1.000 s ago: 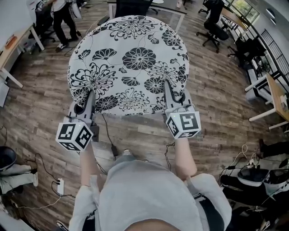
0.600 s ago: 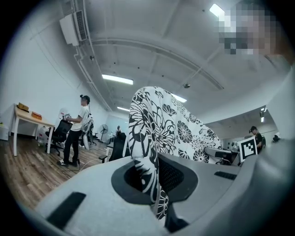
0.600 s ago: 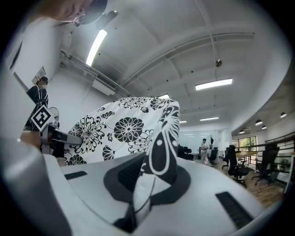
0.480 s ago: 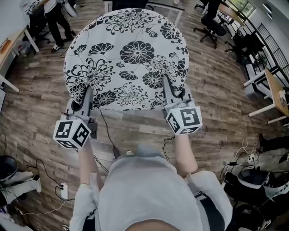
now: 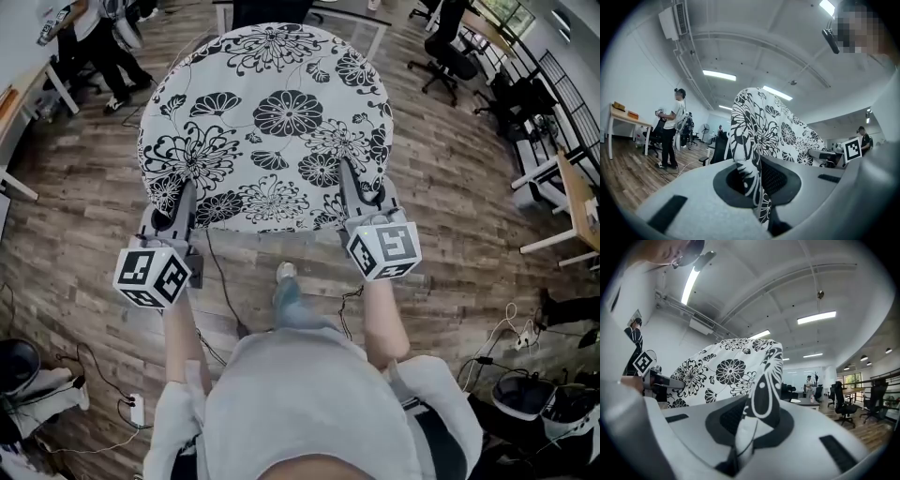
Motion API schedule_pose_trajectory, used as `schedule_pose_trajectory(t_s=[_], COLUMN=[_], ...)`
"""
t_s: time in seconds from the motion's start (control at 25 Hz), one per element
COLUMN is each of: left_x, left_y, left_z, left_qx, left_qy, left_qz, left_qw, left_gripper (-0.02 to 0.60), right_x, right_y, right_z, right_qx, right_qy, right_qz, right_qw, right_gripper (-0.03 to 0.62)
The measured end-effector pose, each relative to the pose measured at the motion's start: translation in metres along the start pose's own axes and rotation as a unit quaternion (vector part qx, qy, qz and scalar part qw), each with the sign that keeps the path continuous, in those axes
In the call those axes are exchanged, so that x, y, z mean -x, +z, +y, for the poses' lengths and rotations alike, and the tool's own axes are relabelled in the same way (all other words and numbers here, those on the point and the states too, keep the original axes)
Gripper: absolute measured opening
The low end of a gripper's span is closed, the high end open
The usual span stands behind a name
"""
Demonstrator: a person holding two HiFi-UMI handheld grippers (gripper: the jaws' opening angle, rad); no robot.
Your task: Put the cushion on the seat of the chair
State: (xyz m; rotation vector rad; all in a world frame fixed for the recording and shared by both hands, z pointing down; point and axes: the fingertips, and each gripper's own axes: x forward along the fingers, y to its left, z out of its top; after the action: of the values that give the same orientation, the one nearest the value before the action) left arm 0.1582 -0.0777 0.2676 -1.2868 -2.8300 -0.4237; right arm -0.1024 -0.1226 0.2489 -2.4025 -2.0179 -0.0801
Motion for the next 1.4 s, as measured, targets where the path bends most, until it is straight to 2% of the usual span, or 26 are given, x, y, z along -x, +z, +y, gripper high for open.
schedule_pose_trajectory(t_s=[0.36, 0.8, 1.4], left_x=[-0.0003, 0.0044, 0.0048], left_y=[-0.0003, 0.0001, 0.0005], left_z=[0.0007, -0.0048, -0.0040], left_qx=[0.013, -0.002, 0.009], left_qy=[-0.012, 0.005, 0.016], left_qz=[-0.003, -0.011, -0.007], left_qw=[0.9998, 0.9999, 0.9998], left_gripper=[0.017, 0.017, 0.017], right_x=[0.0040, 0.0010, -0.0026], right_y=[0.0062, 0.0031, 0.0000], right_z=[0.0026, 0.0012, -0.0007], right_qx=[0.005, -0.007, -0.021], right_qy=[-0.003, 0.018, 0.028], right_qz=[-0.008, -0.026, -0.015], right_qw=[1.000, 0.999, 0.999], right_gripper=[0.020, 0.020, 0.020])
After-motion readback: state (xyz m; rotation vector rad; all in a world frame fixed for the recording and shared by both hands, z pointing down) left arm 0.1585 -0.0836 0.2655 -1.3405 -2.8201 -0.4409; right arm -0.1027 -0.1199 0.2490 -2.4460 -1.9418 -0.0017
